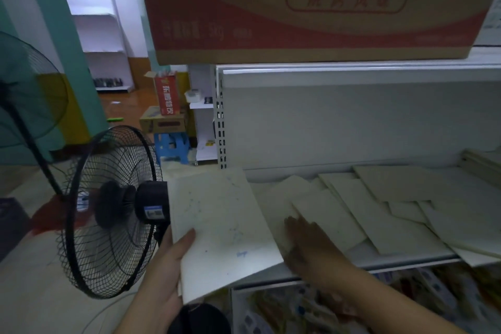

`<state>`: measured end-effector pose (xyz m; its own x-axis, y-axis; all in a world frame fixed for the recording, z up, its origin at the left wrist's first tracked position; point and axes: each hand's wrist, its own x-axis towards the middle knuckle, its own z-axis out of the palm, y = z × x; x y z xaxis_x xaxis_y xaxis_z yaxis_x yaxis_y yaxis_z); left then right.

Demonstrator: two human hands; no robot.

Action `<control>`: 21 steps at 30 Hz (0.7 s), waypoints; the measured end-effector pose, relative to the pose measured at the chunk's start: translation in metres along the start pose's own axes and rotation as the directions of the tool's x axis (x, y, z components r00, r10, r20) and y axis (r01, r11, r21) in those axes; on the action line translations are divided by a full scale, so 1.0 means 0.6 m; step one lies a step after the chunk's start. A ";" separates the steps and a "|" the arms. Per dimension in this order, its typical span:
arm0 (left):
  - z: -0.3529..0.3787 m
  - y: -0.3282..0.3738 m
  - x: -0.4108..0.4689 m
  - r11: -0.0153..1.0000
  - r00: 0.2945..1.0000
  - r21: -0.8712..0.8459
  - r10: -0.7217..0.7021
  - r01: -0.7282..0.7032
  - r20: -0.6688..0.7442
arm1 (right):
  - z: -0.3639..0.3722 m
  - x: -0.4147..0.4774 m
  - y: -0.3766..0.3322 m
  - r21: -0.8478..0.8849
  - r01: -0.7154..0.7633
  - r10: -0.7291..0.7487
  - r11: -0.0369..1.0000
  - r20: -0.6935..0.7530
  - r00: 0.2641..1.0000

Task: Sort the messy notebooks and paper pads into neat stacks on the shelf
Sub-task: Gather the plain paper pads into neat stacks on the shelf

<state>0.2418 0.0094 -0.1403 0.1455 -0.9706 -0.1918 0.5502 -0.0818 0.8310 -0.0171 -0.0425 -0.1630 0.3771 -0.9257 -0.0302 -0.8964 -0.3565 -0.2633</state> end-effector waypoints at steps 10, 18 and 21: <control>-0.009 0.031 -0.008 0.993 0.997 0.116 -0.033 0.025 0.066 | -0.051 0.031 -0.026 0.164 -0.223 0.252 0.961 -0.182 0.950; -0.005 0.044 -0.046 0.996 0.992 0.074 -0.064 0.056 0.110 | -0.104 -0.006 -0.045 0.737 0.345 0.354 0.582 -0.611 0.708; 0.014 0.049 -0.058 0.994 0.998 0.110 0.018 -0.024 0.061 | -0.142 -0.040 -0.044 0.781 0.529 0.343 0.332 -0.622 0.703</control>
<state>0.2457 0.0387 -0.1050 0.1048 -0.9839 -0.1447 0.4530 -0.0823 0.8877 -0.0227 -0.0215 -0.0730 -0.1876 -0.8522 0.4884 0.0840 -0.5094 -0.8564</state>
